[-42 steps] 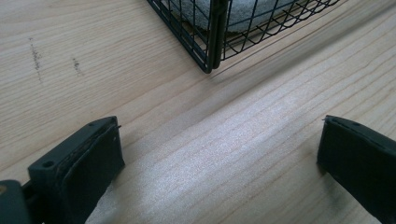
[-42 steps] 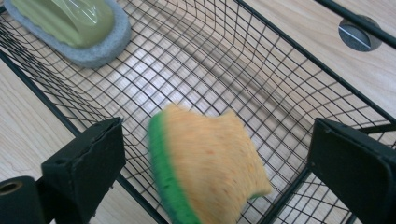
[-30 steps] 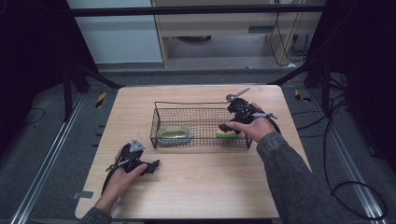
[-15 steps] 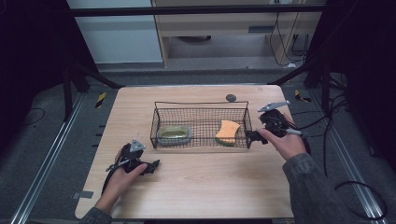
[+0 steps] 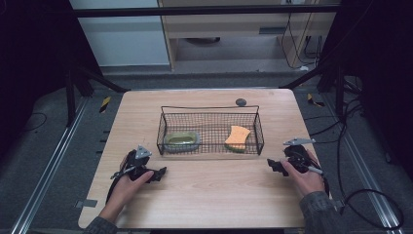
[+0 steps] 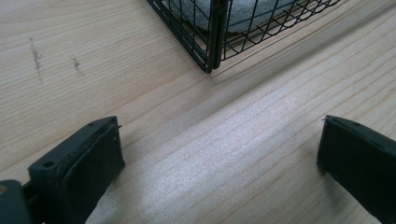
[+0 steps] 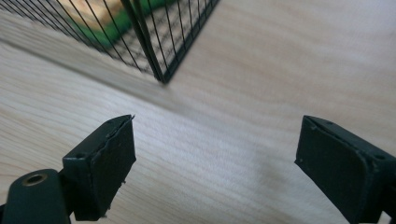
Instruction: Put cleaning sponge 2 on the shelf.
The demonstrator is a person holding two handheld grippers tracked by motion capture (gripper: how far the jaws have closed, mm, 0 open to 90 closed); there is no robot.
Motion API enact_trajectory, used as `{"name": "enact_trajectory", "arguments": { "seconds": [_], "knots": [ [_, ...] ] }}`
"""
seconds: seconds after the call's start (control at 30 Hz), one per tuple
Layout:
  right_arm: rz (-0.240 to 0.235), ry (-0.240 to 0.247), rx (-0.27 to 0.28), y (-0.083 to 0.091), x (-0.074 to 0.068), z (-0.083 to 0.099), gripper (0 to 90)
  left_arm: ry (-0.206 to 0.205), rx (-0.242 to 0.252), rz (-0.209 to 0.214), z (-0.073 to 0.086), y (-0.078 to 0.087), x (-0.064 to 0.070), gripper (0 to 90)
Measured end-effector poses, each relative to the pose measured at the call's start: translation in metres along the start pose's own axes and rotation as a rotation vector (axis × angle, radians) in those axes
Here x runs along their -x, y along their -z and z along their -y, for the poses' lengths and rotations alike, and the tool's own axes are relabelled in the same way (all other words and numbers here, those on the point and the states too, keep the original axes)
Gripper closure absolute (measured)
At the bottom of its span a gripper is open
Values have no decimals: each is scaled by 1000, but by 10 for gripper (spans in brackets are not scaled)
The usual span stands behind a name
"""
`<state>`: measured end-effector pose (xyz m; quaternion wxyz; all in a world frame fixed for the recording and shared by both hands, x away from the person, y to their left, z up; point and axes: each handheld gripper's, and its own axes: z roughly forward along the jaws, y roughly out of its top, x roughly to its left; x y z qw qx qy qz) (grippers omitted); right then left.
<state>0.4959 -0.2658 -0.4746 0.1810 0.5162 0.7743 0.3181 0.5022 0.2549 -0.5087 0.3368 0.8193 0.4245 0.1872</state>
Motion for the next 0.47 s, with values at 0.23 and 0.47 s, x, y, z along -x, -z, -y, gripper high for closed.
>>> {"name": "enact_trajectory", "arguments": {
  "seconds": [0.23,0.47],
  "knots": [
    [35,-16,-15,-18,3,17,105,0,0,0,0,0,0,0],
    [70,-1,29,-21,1,27,52,-1,0,1,0,0,0,0]
  ]
}}
